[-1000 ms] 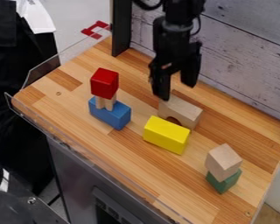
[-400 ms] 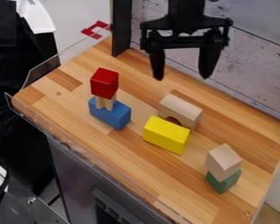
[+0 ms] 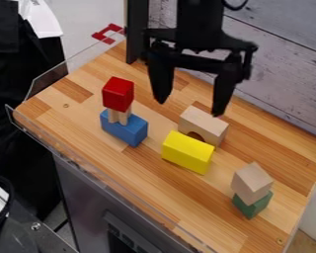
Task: Move the arch from the rectangular block to the middle of the table
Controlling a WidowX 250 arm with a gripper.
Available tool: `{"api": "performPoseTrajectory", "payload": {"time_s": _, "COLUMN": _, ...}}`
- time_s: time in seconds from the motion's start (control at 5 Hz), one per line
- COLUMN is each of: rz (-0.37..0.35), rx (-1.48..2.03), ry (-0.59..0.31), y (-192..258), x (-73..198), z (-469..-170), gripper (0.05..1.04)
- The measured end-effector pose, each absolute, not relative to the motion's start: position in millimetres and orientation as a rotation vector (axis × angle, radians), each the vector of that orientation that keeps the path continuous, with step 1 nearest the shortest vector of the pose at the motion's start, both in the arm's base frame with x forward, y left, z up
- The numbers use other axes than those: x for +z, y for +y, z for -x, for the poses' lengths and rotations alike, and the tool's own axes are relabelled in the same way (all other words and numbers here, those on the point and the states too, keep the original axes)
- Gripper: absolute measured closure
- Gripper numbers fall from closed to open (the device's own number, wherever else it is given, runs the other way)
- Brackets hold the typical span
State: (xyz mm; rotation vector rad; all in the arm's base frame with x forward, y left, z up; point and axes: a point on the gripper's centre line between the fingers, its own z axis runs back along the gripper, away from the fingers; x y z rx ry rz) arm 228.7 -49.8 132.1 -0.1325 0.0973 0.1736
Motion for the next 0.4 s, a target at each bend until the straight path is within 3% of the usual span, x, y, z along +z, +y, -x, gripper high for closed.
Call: {"api": "performPoseTrajectory", "payload": {"time_s": 0.4, "rz": 0.135, "rx": -0.147, "ry": 0.123, "y": -57.2, "x": 120.8, "z": -221.0, "gripper": 0.084}}
